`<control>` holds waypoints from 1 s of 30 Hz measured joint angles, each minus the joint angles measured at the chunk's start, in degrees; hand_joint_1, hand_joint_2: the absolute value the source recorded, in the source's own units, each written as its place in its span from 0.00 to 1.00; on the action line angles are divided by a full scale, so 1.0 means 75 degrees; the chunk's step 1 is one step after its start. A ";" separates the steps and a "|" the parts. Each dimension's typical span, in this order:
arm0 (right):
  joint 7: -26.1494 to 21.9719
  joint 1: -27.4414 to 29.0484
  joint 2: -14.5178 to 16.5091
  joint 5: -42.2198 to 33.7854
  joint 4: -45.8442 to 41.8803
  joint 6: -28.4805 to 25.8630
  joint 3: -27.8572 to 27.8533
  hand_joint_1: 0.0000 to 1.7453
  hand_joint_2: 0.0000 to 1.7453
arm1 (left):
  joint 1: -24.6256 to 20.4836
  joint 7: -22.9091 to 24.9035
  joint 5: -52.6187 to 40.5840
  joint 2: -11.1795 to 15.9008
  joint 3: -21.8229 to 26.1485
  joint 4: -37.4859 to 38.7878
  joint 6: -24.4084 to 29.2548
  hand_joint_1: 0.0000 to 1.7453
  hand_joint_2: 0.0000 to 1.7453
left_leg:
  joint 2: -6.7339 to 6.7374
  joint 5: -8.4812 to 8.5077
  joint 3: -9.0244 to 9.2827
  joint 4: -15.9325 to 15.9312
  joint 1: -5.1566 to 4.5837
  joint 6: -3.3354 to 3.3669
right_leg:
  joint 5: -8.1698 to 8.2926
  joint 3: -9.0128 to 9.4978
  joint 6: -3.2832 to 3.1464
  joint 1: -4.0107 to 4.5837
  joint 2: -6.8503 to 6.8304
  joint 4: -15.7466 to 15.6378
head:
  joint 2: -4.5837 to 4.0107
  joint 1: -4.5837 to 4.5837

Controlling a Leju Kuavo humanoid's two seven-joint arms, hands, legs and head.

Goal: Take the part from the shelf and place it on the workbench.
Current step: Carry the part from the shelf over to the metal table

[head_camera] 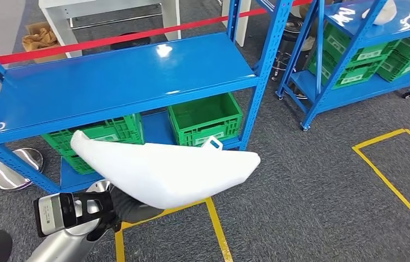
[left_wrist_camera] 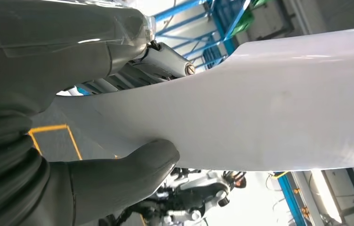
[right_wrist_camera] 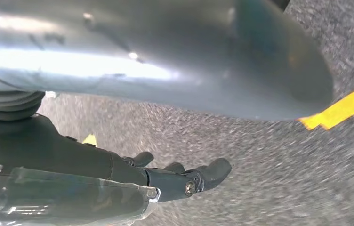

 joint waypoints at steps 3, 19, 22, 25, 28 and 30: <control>0.0014 0.0029 -0.0071 -0.0036 -0.0003 -0.0024 -0.0108 0.00 0.00 | 0.0006 0.0097 -0.0033 -0.0128 0.0077 0.0084 -0.0178 1.00 1.00 | 0.0240 -0.0034 0.0006 0.0061 -0.0008 -0.0052 | 0.0702 0.0749 -0.0019 0.0002 -0.0272 -0.1456 | 0.0000 0.0004; 0.0018 0.0015 -0.0572 -0.0350 -0.0117 -0.0119 -0.0650 0.00 0.00 | -0.0300 0.0638 -0.0098 -0.0833 0.0093 0.0485 -0.1034 1.00 1.00 | -0.0808 -0.0291 -0.0199 0.0714 -0.0035 -0.0059 | 0.1114 0.0865 -0.0346 0.0049 0.0617 -0.2170 | 0.0000 -0.0001; 0.0223 0.0002 -0.0640 -0.0295 -0.0151 -0.0153 -0.0666 0.00 0.00 | -0.0329 0.0684 -0.0103 -0.0902 0.0060 0.0493 -0.1045 1.00 1.00 | -0.1036 -0.0203 0.0052 0.0179 -0.0092 0.0053 | 0.1203 0.0728 -0.0191 -0.0031 0.0882 -0.2178 | 0.0000 0.0017; 0.0363 0.0039 -0.0713 -0.0221 -0.0173 -0.0175 -0.0667 0.00 0.00 | -0.0327 0.0685 -0.0045 -0.0981 0.0027 0.0508 -0.1048 1.00 1.00 | -0.0706 -0.0124 0.0106 0.0029 -0.0047 0.0053 | 0.1118 0.0539 -0.0076 -0.0035 0.0711 -0.1977 | 0.0000 0.0023; 0.0438 0.0011 -0.0819 -0.0168 -0.0200 -0.0173 -0.0666 0.00 0.00 | -0.0276 0.0673 0.0071 -0.1017 0.0016 0.0550 -0.1035 1.00 1.00 | -0.0315 -0.0099 0.0121 -0.0019 -0.0044 0.0059 | 0.0457 -0.0132 0.0013 0.0003 0.0101 -0.0625 | 0.0000 0.0063; 0.0478 0.0025 -0.0862 -0.0140 -0.0211 -0.0165 -0.0664 0.00 0.00 | -0.0213 0.0657 0.0116 -0.1008 0.0024 0.0600 -0.1009 1.00 1.00 | -0.0073 -0.0103 0.0112 -0.0016 -0.0045 0.0058 | 0.0286 -0.0412 0.0069 -0.0019 -0.0003 0.0021 | 0.0000 0.0067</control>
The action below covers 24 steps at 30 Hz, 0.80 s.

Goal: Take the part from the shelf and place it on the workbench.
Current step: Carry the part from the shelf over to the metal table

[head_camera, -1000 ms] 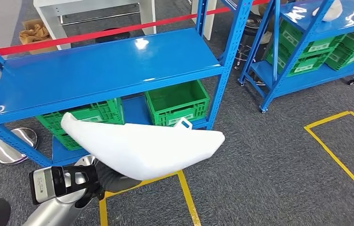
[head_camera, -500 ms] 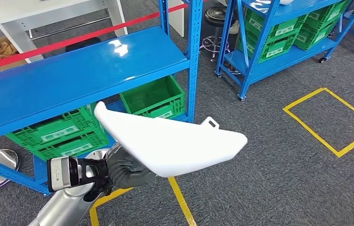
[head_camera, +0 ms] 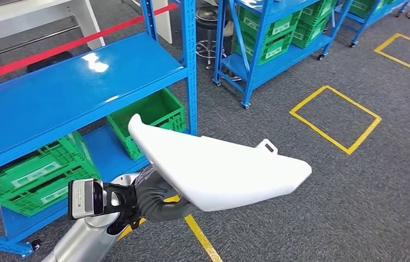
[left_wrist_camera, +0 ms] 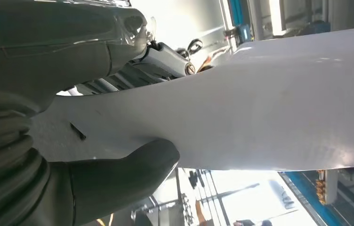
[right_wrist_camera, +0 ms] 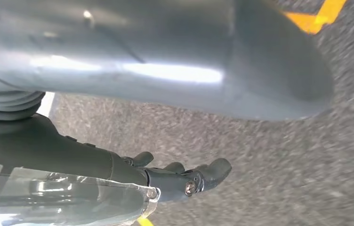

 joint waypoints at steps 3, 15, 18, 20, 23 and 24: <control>0.0103 0.0079 -0.0061 0.0036 -0.0013 0.0003 -0.0001 0.00 0.00 | 0.0073 -0.0088 0.0004 0.0007 0.0049 0.0032 0.0095 1.00 1.00 | 0.0281 -0.0042 0.0005 0.0052 0.0015 -0.0065 | 0.0542 0.0713 0.0034 -0.0045 -0.0223 -0.1217 | 0.0000 0.0001; 0.0107 0.0111 0.0174 0.0254 -0.0031 0.0060 -0.0052 0.00 0.00 | 0.0884 -0.0092 -0.0937 0.0265 0.0199 -0.0530 0.0440 1.00 1.00 | -0.0230 -0.1373 -0.1082 0.2463 0.0009 -0.0361 | 0.0877 0.1019 -0.0426 0.0014 0.0171 -0.2084 | 0.0000 -0.0037; -0.0189 0.0086 0.0221 0.0277 -0.0031 0.0205 -0.0042 0.00 0.00 | 0.1093 -0.0078 -0.1019 0.0355 0.0250 -0.0713 0.0418 1.00 1.00 | -0.0387 -0.0781 -0.0643 0.1608 -0.0015 -0.0218 | 0.0920 0.1007 -0.0421 0.0046 0.0447 -0.2084 | 0.0000 -0.0036; -0.0372 0.0038 0.0264 0.0220 -0.0026 0.0261 -0.0042 0.00 0.00 | 0.1121 -0.0069 -0.1024 0.0380 0.0278 -0.0830 0.0366 1.00 1.00 | -0.0663 -0.0405 -0.0123 0.0592 -0.0038 -0.0108 | 0.0955 0.0991 -0.0377 0.0061 0.0609 -0.2077 | 0.0000 -0.0033; -0.0596 -0.0005 0.0312 0.0097 -0.0019 0.0270 -0.0049 0.00 0.00 | 0.1120 -0.0007 -0.1007 0.0390 0.0297 -0.0931 0.0253 1.00 1.00 | -0.0647 -0.0326 0.0038 0.0238 -0.0078 -0.0081 | 0.1030 0.0920 -0.0239 0.0025 0.0814 -0.2104 | 0.0000 -0.0037; -0.0646 -0.0002 0.0320 0.0061 -0.0015 0.0260 -0.0056 0.00 0.00 | 0.1117 0.0022 -0.0987 0.0388 0.0300 -0.0955 0.0217 1.00 1.00 | -0.0566 -0.0288 0.0057 0.0208 -0.0071 -0.0062 | 0.1041 0.0894 -0.0198 0.0014 0.0815 -0.2091 | 0.0000 -0.0036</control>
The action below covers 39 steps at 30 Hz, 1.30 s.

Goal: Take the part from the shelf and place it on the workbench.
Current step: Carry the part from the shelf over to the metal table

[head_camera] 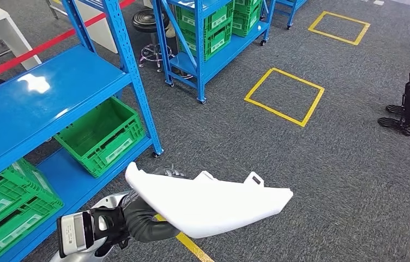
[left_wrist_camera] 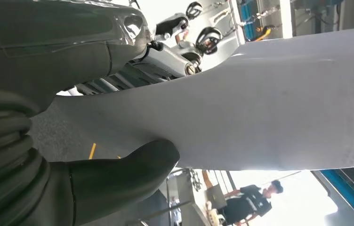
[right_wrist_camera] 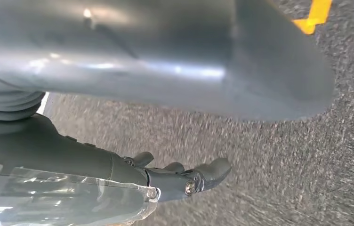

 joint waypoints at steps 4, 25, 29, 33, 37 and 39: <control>-0.0084 -0.0034 -0.0007 -0.0179 0.0008 -0.0081 -0.0077 0.00 0.00 | 0.0002 0.0061 0.0066 -0.0008 -0.0001 -0.0113 -0.0127 1.00 1.00 | 0.0394 0.0112 0.0035 -0.0103 0.0030 0.0085 | -0.0708 -0.0583 0.0115 0.0051 -0.0691 0.1212 | 0.0000 0.0053; 0.0691 -0.0036 0.0335 -0.0645 0.0013 -0.0551 -0.0766 0.00 0.00 | -0.0401 0.0026 0.0541 -0.0188 -0.0307 0.0153 -0.0339 1.00 1.00 | 0.0082 -0.0379 -0.0542 0.1162 0.0019 -0.0118 | -0.0213 0.0175 -0.0244 0.0050 -0.0257 0.0029 | 0.0000 0.0024; 0.0455 -0.0064 0.0359 -0.0638 0.0008 -0.0376 -0.0766 0.00 0.00 | -0.0439 -0.0022 0.0439 -0.0212 -0.0311 0.0222 -0.0390 1.00 1.00 | -0.0368 -0.0046 -0.0050 0.0061 -0.0006 -0.0018 | -0.0112 0.0056 -0.0079 0.0015 0.0100 0.0027 | 0.0000 0.0018; 0.0330 -0.0057 0.0324 -0.0592 0.0007 -0.0201 -0.0766 0.00 0.00 | -0.0477 -0.0022 0.0404 -0.0248 -0.0319 0.0310 -0.0425 1.00 1.00 | 0.0059 0.0076 0.0031 -0.0085 0.0030 0.0069 | -0.0354 -0.0241 0.0054 0.0022 -0.0323 0.0489 | 0.0000 0.0040; 0.0278 -0.0095 0.0264 -0.0508 0.0004 -0.0158 -0.0759 0.00 0.00 | -0.0481 0.0010 0.0442 -0.0267 -0.0334 0.0459 -0.0424 1.00 1.00 | 0.0565 0.0076 0.0007 -0.0086 0.0011 0.0083 | -0.1089 -0.0969 0.0168 0.0031 -0.0810 0.2154 | 0.0000 0.0060; 0.0246 -0.0075 0.0177 -0.0438 0.0004 -0.0106 -0.0741 0.00 0.00 | -0.0493 0.0042 0.0553 -0.0299 -0.0350 0.0530 -0.0389 1.00 1.00 | 0.0774 0.0061 0.0009 -0.0077 0.0015 0.0062 | -0.0812 -0.0618 0.0187 0.0008 -0.0893 0.1648 | 0.0000 0.0060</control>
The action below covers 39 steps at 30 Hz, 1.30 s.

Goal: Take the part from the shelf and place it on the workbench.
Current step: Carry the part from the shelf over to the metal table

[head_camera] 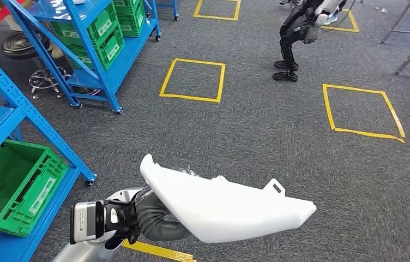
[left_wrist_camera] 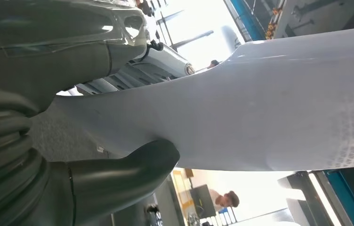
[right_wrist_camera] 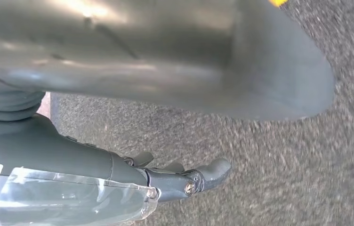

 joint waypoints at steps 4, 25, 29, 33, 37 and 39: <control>0.0223 -0.0023 -0.0251 0.0072 -0.0009 0.0072 0.0033 0.00 0.00 | -0.0051 0.0029 0.0163 -0.0044 0.0005 0.0058 0.0036 1.00 1.00 | 0.0296 -0.0089 0.0001 0.0076 -0.0052 -0.0129 | 0.0476 0.0916 -0.0084 0.0023 -0.0374 -0.1639 | 0.0000 -0.0010; 0.0762 0.0127 -0.0725 0.0230 -0.0109 0.0080 0.0036 0.00 0.00 | 0.0095 0.0047 0.0267 -0.0122 0.0501 0.0359 -0.0357 1.00 1.00 | -0.0596 0.0001 0.0064 -0.0055 -0.0010 -0.0006 | 0.0373 0.0302 -0.0075 -0.0017 0.0432 -0.1007 | 0.0000 -0.0001; 0.0761 0.0124 -0.0750 0.0267 -0.0132 0.0085 0.0039 0.00 0.00 | 0.0143 0.0086 0.0173 -0.0144 0.0512 0.0501 -0.0382 1.00 1.00 | -0.0147 -0.0002 0.0028 -0.0051 -0.0025 0.0004 | -0.0265 -0.0333 0.0040 -0.0018 0.0081 0.0509 | 0.0000 0.0016; 0.0759 0.0145 -0.0896 0.0256 -0.0156 0.0089 0.0038 0.00 0.00 | 0.0148 0.0099 0.0143 -0.0184 0.0514 0.0548 -0.0394 1.00 1.00 | 0.0193 -0.0087 0.0032 0.0019 -0.0028 -0.0115 | 0.0412 0.0720 0.0040 -0.0041 -0.0263 -0.1262 | 0.0000 0.0012; 0.0718 0.0160 -0.1009 0.0223 -0.0192 0.0049 0.0036 0.00 0.00 | 0.0141 0.0102 0.0133 -0.0230 0.0529 0.0547 -0.0430 1.00 1.00 | 0.0358 -0.0160 0.0038 0.0070 -0.0043 -0.0238 | 0.0495 0.0866 -0.0167 0.0004 -0.0173 -0.1625 | 0.0000 -0.0007; 0.0680 0.0163 -0.1052 0.0199 -0.0211 0.0011 0.0036 0.00 0.00 | 0.0140 0.0103 0.0133 -0.0247 0.0558 0.0546 -0.0436 1.00 1.00 | 0.0100 -0.0346 -0.0064 0.0292 -0.0004 -0.0311 | 0.0516 0.0860 -0.0257 -0.0011 -0.0058 -0.1636 | 0.0000 -0.0012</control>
